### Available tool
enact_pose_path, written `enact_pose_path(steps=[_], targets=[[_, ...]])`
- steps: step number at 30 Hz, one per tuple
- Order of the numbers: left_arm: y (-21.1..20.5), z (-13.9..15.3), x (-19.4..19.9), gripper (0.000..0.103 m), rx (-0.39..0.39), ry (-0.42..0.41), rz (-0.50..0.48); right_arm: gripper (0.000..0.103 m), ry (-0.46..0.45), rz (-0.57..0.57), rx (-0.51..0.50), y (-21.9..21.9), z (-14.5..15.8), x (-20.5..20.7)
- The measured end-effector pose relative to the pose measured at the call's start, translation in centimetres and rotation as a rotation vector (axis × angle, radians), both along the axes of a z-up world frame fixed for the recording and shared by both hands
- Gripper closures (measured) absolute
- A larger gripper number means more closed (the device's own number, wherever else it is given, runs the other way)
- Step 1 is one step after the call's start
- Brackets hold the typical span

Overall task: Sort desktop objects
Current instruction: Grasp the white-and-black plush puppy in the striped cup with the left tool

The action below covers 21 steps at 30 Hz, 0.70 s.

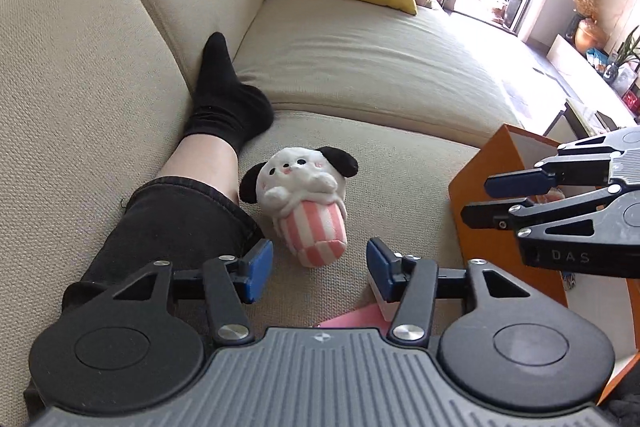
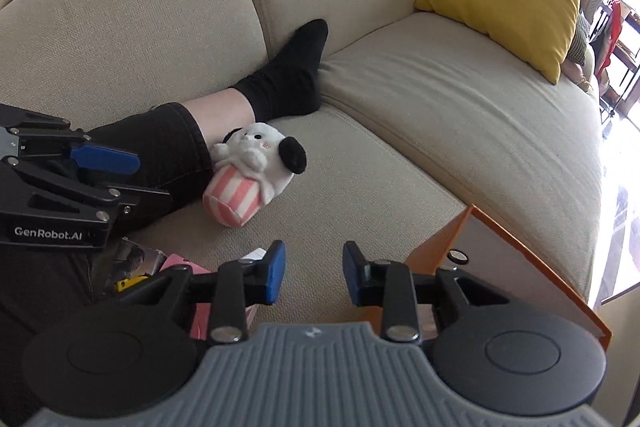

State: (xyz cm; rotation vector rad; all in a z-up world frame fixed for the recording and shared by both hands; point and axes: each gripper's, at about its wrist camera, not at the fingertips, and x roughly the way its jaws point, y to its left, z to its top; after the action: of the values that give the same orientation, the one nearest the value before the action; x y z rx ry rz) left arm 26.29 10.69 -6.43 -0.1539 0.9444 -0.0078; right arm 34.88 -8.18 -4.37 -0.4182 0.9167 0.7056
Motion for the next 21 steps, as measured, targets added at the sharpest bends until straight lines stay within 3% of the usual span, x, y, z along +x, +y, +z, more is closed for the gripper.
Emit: enact_pose_path(steps=[4, 12, 18, 21], targets=[[1.5, -1.9, 1.9, 0.035, -0.031, 0.037, 0.036, 0.073, 0.073, -0.031, -0.013, 2.1, -1.8, 2.6], [2.5, -4.0, 4.8, 0.028, -0.086, 0.075, 0.056, 0.078, 0.131, -0.019, -0.047, 4.9, -4.8, 5.8], [2.2, -5.9, 7.6, 0.024, -0.080, 0.139, 0.077, 0.078, 0.162, -0.015, -0.074, 5.2, -6.3, 7.1], [2.4, -6.5, 8.4, 0.021, -0.123, 0.154, 0.070, 0.080, 0.163, -0.022, -0.086, 5.0, -6.8, 7.6]])
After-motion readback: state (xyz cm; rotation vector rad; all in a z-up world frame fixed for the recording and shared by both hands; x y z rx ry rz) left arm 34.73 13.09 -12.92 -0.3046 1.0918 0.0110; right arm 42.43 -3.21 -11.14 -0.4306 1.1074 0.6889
